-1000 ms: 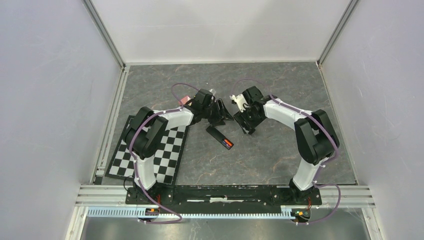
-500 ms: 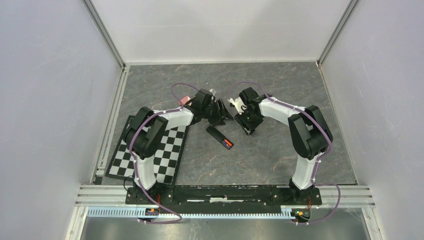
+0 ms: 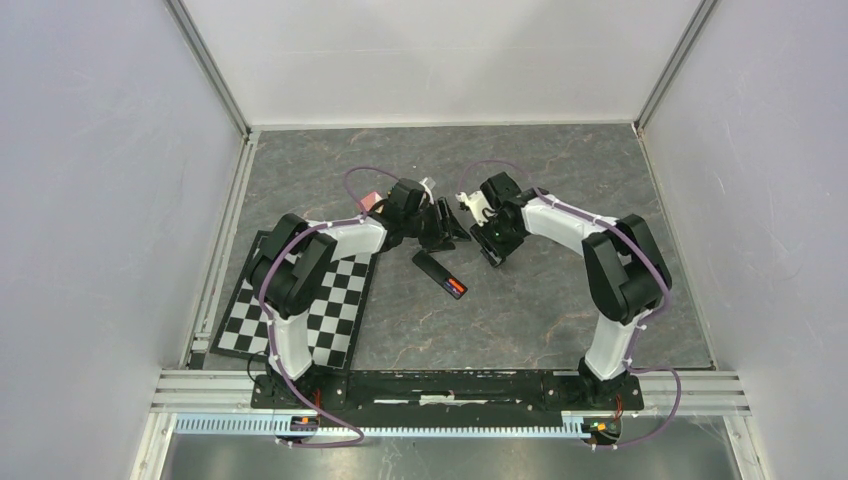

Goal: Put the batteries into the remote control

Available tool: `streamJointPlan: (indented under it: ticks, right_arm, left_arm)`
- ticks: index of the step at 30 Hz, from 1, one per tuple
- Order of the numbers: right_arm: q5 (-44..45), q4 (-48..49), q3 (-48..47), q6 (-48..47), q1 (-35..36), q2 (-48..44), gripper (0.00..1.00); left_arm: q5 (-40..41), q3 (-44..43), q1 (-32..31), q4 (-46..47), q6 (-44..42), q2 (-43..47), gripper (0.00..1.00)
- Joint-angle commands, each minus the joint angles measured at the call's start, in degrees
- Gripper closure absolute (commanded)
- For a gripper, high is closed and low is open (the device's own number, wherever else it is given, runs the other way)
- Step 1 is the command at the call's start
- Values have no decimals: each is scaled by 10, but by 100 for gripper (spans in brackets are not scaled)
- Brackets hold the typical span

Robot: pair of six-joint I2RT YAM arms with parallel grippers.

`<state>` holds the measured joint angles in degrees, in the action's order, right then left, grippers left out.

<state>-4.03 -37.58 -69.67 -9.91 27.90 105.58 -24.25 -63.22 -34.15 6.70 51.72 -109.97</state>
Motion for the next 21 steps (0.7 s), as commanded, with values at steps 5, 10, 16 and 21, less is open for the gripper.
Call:
streamJointPlan:
  ticks: [5,10,16,21]
  right_arm:
    - [-54,33,36,6,1,-72,59]
    - [-66,46,72,11,3,-103,59]
    - [-72,57,95,25,24,-125,59]
    - [-78,67,98,43,61,-130,58]
  left_arm:
    - [-20,22,-4,38,5,26,38]
    - [39,54,-1,19,4,71,39]
    - [84,69,9,-19,-4,134,39]
    - [134,83,27,-71,-8,178,38]
